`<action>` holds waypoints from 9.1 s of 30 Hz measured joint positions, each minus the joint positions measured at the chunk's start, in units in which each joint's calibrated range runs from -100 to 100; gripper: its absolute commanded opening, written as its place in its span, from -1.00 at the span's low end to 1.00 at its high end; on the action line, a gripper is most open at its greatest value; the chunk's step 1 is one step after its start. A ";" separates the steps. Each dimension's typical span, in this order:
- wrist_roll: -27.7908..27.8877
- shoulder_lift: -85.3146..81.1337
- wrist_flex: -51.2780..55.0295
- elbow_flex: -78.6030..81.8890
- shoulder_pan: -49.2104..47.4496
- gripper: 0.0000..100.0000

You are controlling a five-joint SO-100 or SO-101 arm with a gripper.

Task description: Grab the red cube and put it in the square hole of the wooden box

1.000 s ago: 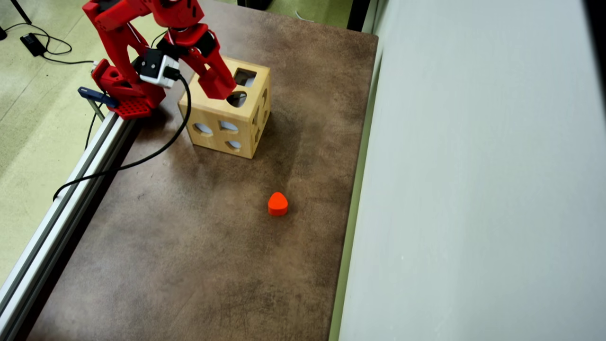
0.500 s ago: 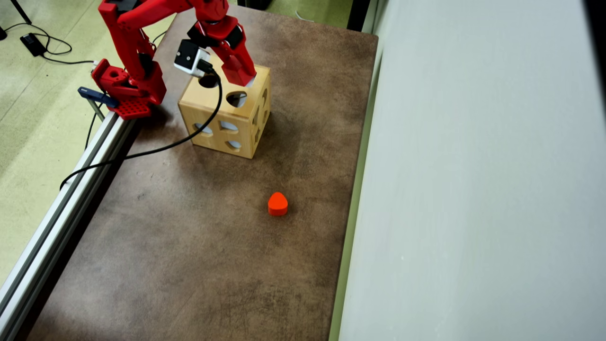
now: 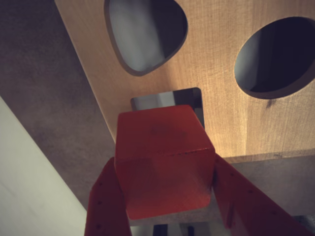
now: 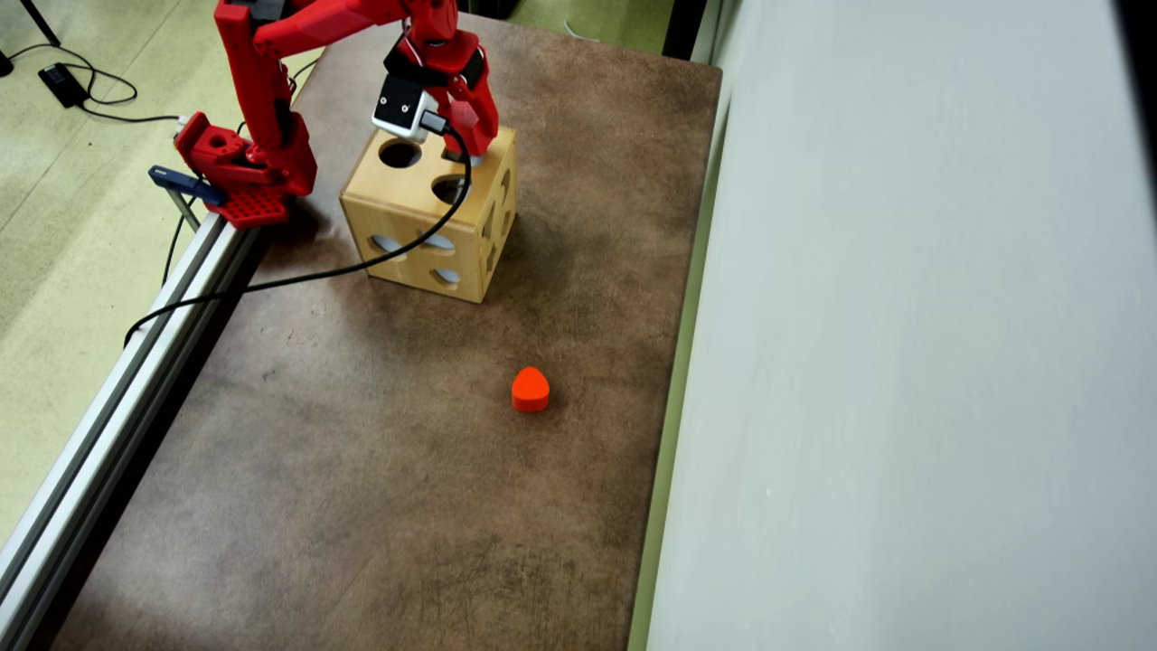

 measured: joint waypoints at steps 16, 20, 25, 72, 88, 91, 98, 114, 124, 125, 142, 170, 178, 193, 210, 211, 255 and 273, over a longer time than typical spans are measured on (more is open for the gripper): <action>2.49 0.00 0.08 0.00 0.00 -0.96; 2.49 0.00 0.08 0.00 0.00 -0.96; 2.49 -0.59 0.08 3.52 0.00 -0.96; 4.25 0.00 0.08 4.79 0.43 -0.96; 4.44 0.00 0.08 4.79 0.29 -0.96; 4.44 0.00 0.08 4.79 0.29 -0.95; 4.44 0.00 0.08 4.88 0.29 -0.73; 4.35 0.00 0.08 5.06 0.29 -0.55; 4.25 -0.17 -0.16 10.02 0.29 -0.55; 4.25 -0.25 -0.16 10.11 0.29 -0.55; 4.35 -0.25 -0.16 10.11 0.36 -0.43; 6.98 -0.08 0.65 7.13 -4.24 0.00; 7.72 3.64 0.56 4.42 -8.34 0.00; 9.47 -2.12 0.32 4.33 -9.70 0.00; 9.47 -56.86 0.32 4.88 -9.41 0.00; 9.47 -58.39 0.32 5.24 -9.41 0.00; 9.47 -100.34 0.32 39.55 22.06 0.00; 11.23 -100.34 0.32 40.18 22.06 -0.21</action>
